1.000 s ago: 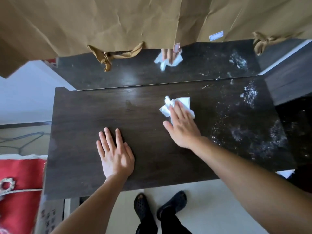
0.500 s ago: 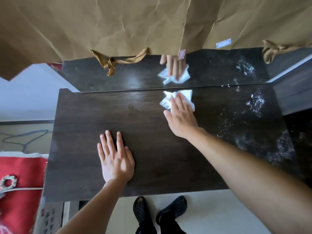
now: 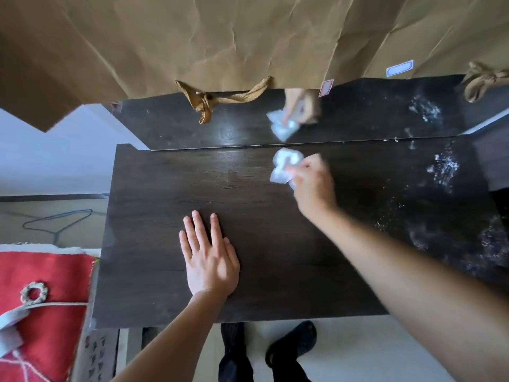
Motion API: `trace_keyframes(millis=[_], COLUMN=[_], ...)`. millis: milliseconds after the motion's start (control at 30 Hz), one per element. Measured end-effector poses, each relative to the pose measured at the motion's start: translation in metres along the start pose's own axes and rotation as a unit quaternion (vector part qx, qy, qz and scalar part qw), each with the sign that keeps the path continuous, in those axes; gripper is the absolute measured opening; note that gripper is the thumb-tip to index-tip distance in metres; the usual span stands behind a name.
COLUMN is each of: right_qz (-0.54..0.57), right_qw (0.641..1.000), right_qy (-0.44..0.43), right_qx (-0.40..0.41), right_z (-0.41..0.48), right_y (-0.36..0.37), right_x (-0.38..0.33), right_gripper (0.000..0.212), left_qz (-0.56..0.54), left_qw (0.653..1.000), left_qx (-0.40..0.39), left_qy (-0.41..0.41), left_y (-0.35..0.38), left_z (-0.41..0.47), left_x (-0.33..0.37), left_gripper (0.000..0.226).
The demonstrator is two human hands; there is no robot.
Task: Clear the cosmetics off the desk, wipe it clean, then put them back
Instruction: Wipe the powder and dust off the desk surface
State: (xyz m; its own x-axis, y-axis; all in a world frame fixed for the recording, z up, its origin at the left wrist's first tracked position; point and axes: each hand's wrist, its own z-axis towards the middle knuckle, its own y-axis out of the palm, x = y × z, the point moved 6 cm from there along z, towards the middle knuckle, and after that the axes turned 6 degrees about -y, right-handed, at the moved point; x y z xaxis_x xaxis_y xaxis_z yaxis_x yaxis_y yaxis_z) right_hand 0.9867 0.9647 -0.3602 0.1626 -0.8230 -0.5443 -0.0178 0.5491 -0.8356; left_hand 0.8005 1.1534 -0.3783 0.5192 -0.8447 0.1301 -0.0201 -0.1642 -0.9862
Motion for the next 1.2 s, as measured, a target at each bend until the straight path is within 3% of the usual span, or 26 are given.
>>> trace_keyframes(millis=[100, 167, 267, 367, 533, 633, 700, 800, 900, 967, 1033, 1100, 1133, 1200], right_qz=[0.059, 0.028, -0.039, -0.137, -0.045, -0.061, -0.1, -0.124, -0.102, -0.11, -0.106, -0.109, -0.115, -0.117], right_qw=[0.977, 0.951, 0.98, 0.988, 0.983, 0.982, 0.983, 0.991, 0.984, 0.987, 0.992, 0.989, 0.989, 0.99], right_qy=[-0.172, -0.279, -0.187, -0.065, -0.178, -0.172, -0.156, -0.034, 0.097, 0.063, -0.048, -0.102, -0.087, 0.02], right_qx=[-0.108, -0.133, -0.05, 0.015, -0.017, -0.046, -0.016, 0.042, 0.106, 0.095, 0.039, 0.018, 0.035, 0.077], right_z=[-0.089, -0.112, -0.061, -0.026, -0.134, -0.211, -0.239, -0.252, -0.252, -0.259, -0.275, -0.272, -0.262, -0.228], right_y=[0.025, 0.009, -0.022, -0.023, 0.04, 0.031, 0.002, -0.051, -0.064, -0.042, -0.027, -0.048, -0.066, -0.104], right_x=[-0.045, -0.033, 0.018, 0.027, -0.045, -0.025, 0.007, 0.064, 0.077, 0.048, 0.022, 0.043, 0.066, 0.118], right_gripper=[0.007, 0.024, 0.025, 0.049, 0.044, 0.047, 0.058, 0.072, 0.067, 0.061, 0.052, 0.052, 0.057, 0.068], left_qz=[-0.002, -0.003, -0.008, -0.013, -0.016, -0.017, -0.02, -0.024, -0.033, -0.039, -0.054, -0.078, -0.088, -0.1], left_qw=[1.0, 1.0, 1.0, 0.999, 0.998, 0.998, 0.997, 0.995, 0.988, 0.98, 0.973, 0.97, 0.97, 0.972], left_qx=[-0.004, -0.008, -0.018, -0.022, -0.027, -0.04, -0.052, -0.056, -0.045, -0.046, -0.051, -0.055, -0.059, -0.064], left_qy=[0.007, 0.008, 0.014, 0.026, 0.045, 0.052, 0.056, 0.076, 0.141, 0.19, 0.216, 0.223, 0.221, 0.201], left_y=[0.002, 0.002, 0.0, 0.0, 0.004, 0.006, 0.007, 0.005, 0.001, 0.0, -0.002, -0.002, -0.002, 0.005], left_z=[0.0, 0.001, 0.002, 0.006, 0.01, 0.013, 0.013, 0.012, 0.009, 0.001, -0.01, -0.02, -0.024, -0.028], left_x=[-0.001, -0.001, 0.0, 0.001, -0.008, -0.01, -0.009, -0.006, 0.009, 0.029, 0.056, 0.086, 0.1, 0.121], left_gripper=[0.058, 0.058, 0.058, 0.058, 0.06, 0.06, 0.061, 0.062, 0.06, 0.057, 0.054, 0.052, 0.052, 0.05])
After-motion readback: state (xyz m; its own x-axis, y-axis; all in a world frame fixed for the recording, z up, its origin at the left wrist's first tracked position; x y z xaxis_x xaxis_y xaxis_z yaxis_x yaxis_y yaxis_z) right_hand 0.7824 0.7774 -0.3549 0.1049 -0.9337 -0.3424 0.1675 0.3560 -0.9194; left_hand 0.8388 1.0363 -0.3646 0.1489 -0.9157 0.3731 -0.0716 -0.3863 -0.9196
